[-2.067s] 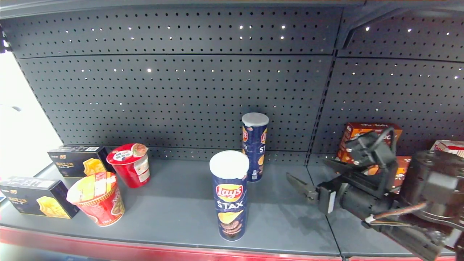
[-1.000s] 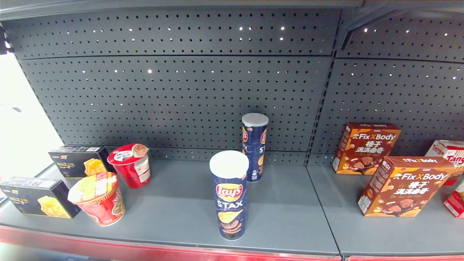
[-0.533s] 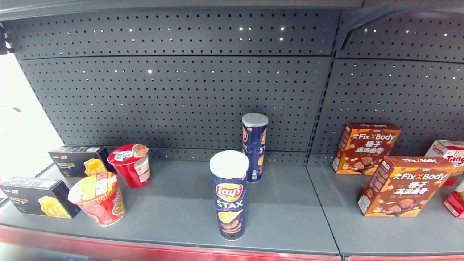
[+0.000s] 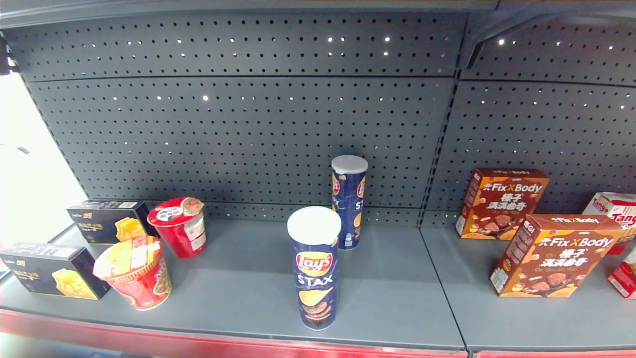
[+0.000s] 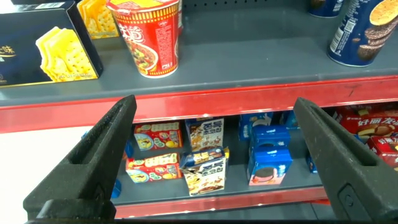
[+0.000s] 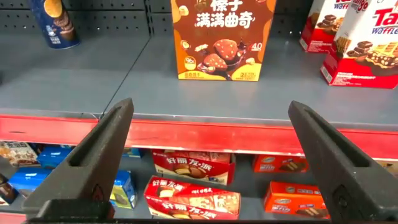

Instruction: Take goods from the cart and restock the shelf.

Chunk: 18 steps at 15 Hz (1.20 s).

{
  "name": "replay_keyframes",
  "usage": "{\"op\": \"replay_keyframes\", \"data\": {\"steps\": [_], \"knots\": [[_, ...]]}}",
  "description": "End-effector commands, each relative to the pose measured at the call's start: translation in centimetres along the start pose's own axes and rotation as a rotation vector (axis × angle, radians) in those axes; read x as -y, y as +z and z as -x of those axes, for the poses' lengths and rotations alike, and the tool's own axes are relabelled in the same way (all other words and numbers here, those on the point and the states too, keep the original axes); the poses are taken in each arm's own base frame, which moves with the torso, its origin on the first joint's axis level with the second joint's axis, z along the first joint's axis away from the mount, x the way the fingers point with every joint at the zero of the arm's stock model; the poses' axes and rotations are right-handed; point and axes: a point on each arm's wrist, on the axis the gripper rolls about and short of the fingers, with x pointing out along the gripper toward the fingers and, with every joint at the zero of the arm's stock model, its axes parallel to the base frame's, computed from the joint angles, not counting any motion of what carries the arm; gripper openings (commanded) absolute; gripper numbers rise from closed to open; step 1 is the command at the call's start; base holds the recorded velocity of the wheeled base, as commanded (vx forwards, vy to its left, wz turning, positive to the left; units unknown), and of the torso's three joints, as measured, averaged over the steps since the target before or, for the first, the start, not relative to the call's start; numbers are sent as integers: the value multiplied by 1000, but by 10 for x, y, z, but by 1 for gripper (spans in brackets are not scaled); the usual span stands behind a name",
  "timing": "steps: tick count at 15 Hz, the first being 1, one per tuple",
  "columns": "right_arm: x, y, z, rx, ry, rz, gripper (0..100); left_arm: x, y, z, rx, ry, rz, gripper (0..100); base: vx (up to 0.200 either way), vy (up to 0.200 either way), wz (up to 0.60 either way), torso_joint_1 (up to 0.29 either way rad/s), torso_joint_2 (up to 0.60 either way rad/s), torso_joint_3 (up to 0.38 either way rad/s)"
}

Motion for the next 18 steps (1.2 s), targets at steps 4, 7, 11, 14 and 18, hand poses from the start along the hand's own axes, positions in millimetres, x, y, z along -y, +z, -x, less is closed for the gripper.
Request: {"op": "replay_keyframes", "data": {"steps": [4,7,11,14,18], "knots": [[0,0,0,-2,0,0,100,1,0,0,5,-59,-72,100,0,0,0,0,0,0],[0,0,0,-2,0,0,100,1,51,3,150,-176,-307,100,0,0,0,0,0,0],[0,0,0,-2,0,0,100,15,106,-48,12,-465,-512,100,0,0,0,0,0,0],[0,0,0,-2,0,0,100,47,118,-103,-146,-610,-453,100,0,0,0,0,0,0],[0,0,0,-2,0,0,100,93,112,-186,-249,-610,-194,100,0,0,0,0,0,0]]}}
